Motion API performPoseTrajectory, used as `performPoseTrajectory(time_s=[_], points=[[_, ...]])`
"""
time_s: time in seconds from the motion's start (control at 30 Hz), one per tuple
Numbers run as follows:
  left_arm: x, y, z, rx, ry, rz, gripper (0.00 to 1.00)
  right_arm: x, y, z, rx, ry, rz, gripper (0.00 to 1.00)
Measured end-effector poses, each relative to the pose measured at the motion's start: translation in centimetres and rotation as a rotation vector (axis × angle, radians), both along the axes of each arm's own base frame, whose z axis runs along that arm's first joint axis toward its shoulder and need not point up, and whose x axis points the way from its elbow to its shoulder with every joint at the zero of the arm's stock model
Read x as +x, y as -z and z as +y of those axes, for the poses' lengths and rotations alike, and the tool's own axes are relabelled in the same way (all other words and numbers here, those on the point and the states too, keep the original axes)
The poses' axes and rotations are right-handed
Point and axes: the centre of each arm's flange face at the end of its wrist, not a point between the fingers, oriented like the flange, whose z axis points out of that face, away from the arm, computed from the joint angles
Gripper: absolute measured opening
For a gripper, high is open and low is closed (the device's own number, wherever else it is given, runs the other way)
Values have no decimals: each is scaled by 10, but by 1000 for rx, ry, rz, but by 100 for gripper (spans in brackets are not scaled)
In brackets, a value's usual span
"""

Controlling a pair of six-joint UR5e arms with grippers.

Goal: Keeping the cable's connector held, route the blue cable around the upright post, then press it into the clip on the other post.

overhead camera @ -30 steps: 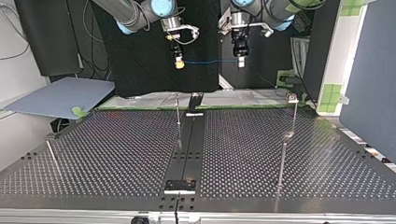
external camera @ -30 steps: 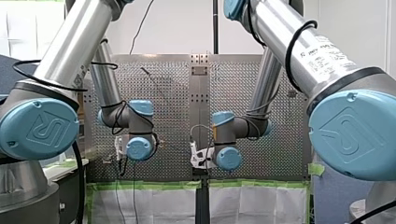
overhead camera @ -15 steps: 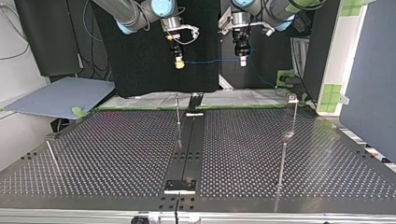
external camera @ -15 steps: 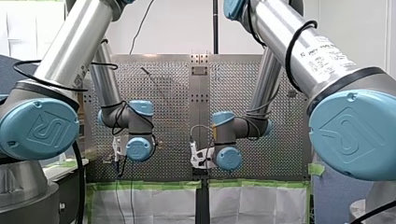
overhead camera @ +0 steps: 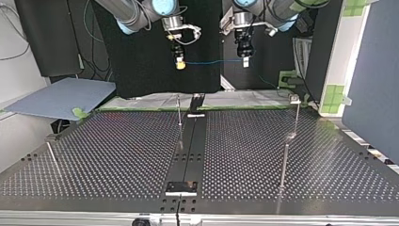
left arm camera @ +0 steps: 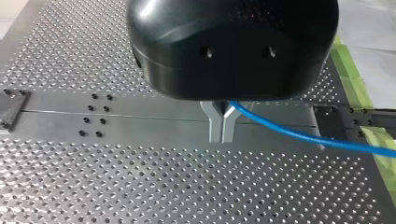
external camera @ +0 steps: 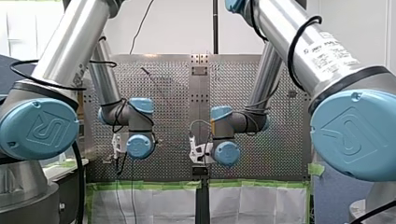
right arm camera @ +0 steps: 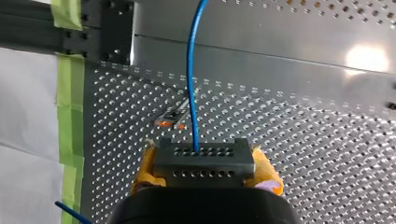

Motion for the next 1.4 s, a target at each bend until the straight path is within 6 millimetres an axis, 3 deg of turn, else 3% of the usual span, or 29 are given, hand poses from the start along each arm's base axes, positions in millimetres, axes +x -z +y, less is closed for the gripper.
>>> performPoseTrajectory(time_s=[0.37,0.83,1.4], points=[[3,-28,5,-9,6,-2,0,11,-52,-5,38,-58,-99,0],[7,-66,13,-8,-7,-11,0,39,-152,-30,-27,-94,-209,0],[48,-157,9,-86,-37,-135,0,47,-264,-34,-134,-135,-323,0]])
